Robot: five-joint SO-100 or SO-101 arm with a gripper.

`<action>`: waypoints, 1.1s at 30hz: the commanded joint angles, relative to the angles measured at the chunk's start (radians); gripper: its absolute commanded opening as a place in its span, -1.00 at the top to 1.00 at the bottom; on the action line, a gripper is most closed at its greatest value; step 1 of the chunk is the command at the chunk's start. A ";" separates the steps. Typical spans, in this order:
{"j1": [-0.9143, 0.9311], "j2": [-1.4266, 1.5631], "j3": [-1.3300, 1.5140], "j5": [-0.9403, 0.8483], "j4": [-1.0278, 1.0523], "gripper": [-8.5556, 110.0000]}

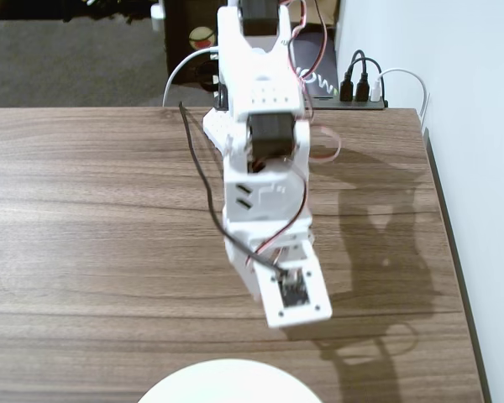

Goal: Grasp a lego block and put it on the plate.

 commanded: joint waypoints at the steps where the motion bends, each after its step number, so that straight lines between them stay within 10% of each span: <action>1: 0.018 0.097 -0.044 0.031 -0.021 0.81; 33: 0.130 -0.040 -0.161 0.252 -0.463 0.81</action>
